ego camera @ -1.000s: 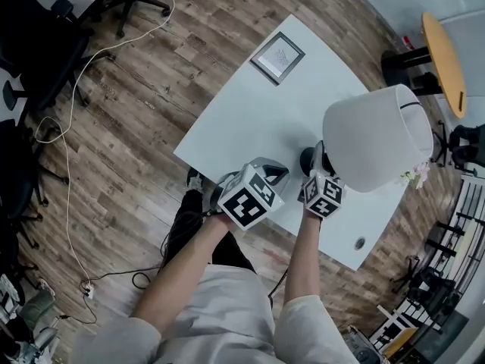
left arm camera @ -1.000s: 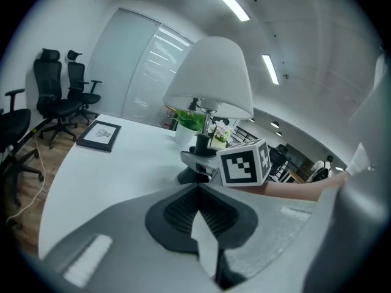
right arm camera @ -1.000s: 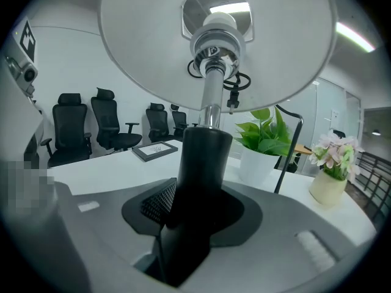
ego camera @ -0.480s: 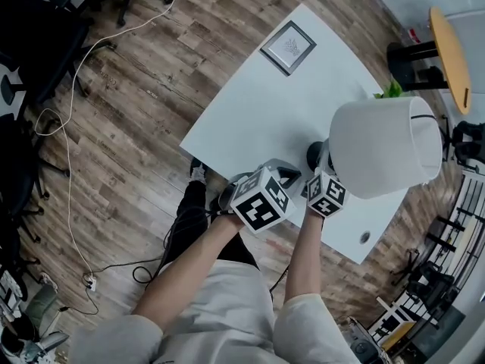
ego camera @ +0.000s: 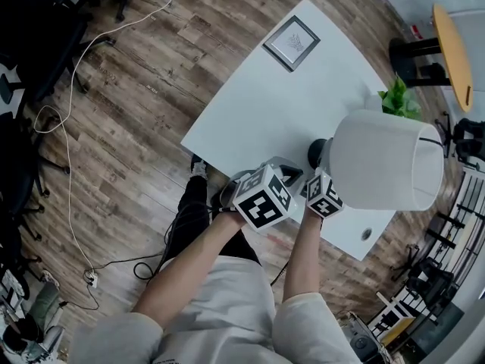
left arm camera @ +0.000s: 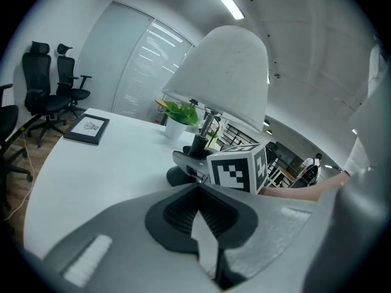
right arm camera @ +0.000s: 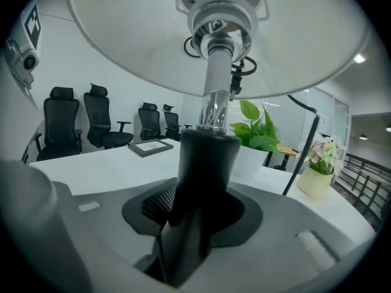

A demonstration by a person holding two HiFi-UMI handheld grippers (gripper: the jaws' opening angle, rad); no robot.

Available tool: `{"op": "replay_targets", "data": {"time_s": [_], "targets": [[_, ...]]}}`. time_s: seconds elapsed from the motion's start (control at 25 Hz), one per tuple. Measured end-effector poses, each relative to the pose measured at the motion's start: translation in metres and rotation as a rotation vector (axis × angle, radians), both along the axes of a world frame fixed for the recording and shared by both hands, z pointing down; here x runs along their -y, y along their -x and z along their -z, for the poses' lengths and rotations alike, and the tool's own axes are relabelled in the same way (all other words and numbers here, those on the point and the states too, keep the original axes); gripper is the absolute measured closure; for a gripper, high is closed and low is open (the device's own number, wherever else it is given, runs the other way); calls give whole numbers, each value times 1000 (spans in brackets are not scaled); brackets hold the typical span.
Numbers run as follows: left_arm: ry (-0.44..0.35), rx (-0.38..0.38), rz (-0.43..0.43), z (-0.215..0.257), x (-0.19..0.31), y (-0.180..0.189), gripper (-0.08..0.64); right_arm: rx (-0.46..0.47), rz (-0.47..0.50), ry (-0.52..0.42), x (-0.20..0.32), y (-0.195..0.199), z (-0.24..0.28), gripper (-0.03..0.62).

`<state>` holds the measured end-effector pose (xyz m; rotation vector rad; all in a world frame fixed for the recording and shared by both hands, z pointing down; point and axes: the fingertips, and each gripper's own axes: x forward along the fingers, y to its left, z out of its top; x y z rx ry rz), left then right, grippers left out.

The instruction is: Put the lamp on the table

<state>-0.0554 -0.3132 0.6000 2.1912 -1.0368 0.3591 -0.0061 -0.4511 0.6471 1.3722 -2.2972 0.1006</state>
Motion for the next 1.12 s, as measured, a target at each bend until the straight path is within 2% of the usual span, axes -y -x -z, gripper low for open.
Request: {"op": "replay_targets", "data": {"time_s": [0.28,0.48,0.8,1.0,1.12], "targets": [[14,5,-51,-9,-6,-7,559,-10,-8,-7,-5,-1,-2,414],[14,1,-74,-11,-14,-6,559,1,-50,-7,-10,-4,-3,411],[1,18,-141,-12,-28,6,559,23,-141,92,-32,-14,-14,367],[17,53,-124,-15,-29,16,559,69,-215,150,-53,-23,-19,367],[11,75,-128,-10,-35,14,559,87,-195,183,-74,-24,-22,391]]}}
